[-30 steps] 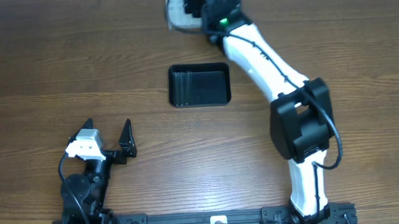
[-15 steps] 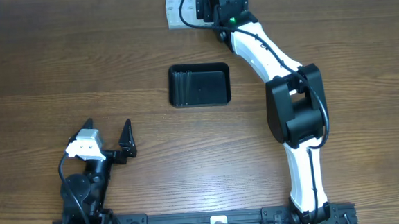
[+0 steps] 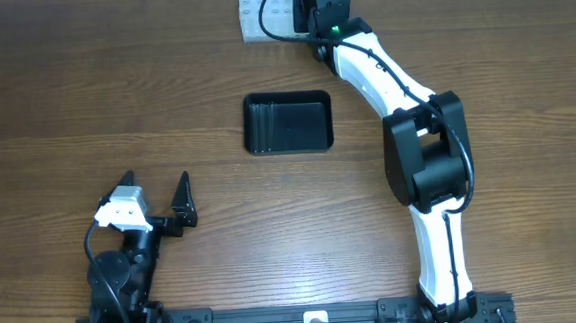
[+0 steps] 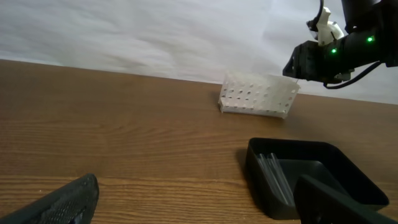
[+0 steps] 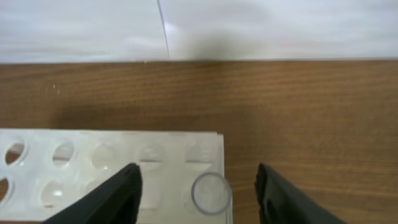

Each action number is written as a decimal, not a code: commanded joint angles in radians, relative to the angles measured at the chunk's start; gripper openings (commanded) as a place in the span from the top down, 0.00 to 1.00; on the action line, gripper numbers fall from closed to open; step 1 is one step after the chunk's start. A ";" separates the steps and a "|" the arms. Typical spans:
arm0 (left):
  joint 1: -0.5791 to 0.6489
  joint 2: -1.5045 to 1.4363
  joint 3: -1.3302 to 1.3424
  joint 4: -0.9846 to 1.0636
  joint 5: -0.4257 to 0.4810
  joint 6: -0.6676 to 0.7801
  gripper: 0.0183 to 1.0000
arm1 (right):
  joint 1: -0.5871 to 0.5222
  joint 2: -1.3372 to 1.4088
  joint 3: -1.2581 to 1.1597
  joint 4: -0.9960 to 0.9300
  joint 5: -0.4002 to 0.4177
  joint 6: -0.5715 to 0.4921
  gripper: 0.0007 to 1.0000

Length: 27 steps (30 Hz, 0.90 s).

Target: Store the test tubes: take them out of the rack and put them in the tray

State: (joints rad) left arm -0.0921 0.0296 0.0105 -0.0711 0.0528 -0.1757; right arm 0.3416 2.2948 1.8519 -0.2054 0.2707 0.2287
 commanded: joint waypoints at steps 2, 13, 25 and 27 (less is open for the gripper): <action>0.005 -0.008 -0.005 -0.004 0.003 0.012 0.00 | -0.002 0.012 0.000 0.000 -0.001 0.002 0.58; 0.005 -0.008 -0.005 -0.004 0.003 0.012 0.00 | -0.002 0.012 0.000 -0.008 -0.001 0.002 0.79; 0.005 -0.008 -0.005 -0.004 0.003 0.012 0.00 | 0.003 0.008 0.001 -0.006 0.000 0.002 0.88; 0.005 -0.008 -0.005 -0.004 0.003 0.012 0.00 | 0.006 0.006 0.010 -0.008 0.000 0.002 0.88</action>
State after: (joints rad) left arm -0.0921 0.0296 0.0105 -0.0711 0.0528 -0.1757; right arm 0.3420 2.2948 1.8519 -0.2131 0.2707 0.2314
